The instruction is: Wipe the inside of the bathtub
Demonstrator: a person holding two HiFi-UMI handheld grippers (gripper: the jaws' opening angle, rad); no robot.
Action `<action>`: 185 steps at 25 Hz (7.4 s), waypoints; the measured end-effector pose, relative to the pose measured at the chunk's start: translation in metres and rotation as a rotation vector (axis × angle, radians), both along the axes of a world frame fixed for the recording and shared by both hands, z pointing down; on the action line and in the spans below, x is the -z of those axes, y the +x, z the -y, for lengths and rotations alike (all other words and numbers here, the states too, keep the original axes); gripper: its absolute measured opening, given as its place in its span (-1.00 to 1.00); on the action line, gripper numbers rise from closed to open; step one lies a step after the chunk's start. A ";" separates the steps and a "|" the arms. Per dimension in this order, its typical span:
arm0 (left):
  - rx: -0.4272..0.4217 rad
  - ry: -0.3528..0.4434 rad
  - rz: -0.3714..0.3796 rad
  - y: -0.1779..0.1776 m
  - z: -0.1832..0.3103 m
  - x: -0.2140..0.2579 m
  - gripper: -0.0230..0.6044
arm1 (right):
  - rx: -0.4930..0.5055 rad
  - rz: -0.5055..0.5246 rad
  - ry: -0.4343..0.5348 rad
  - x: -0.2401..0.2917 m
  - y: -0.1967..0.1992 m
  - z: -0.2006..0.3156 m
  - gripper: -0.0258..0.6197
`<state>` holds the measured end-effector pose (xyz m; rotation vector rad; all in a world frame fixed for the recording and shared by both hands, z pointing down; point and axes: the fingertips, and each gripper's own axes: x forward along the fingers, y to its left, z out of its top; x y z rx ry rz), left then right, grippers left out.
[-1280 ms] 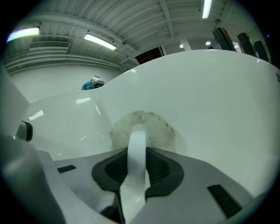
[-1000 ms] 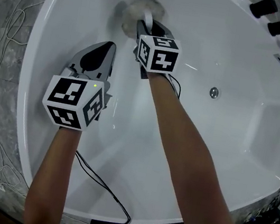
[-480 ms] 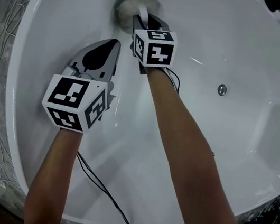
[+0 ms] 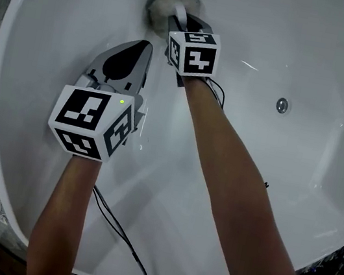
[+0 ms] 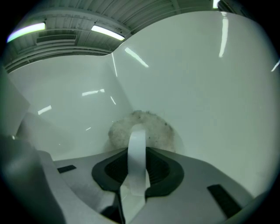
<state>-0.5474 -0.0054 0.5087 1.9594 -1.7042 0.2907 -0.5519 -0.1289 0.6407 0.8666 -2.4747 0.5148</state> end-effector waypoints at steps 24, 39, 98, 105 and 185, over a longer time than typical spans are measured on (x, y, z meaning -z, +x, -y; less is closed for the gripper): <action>-0.047 -0.010 0.008 0.079 0.011 -0.001 -0.89 | -0.070 -0.057 -0.005 -0.013 0.126 0.022 -0.62; -0.093 -0.012 0.017 0.148 0.035 0.007 -0.89 | -0.102 -0.099 0.007 -0.011 0.225 0.044 -0.62; -0.254 -0.019 0.000 0.538 0.121 -0.008 -0.89 | -0.239 -0.137 0.038 -0.019 0.653 0.136 -0.62; -0.274 -0.017 -0.001 0.568 0.134 -0.004 -0.89 | -0.267 -0.134 0.044 -0.011 0.691 0.151 -0.62; -0.304 -0.130 -0.070 0.676 0.003 0.251 -0.89 | -0.355 -0.012 -0.100 0.276 0.882 0.004 -0.62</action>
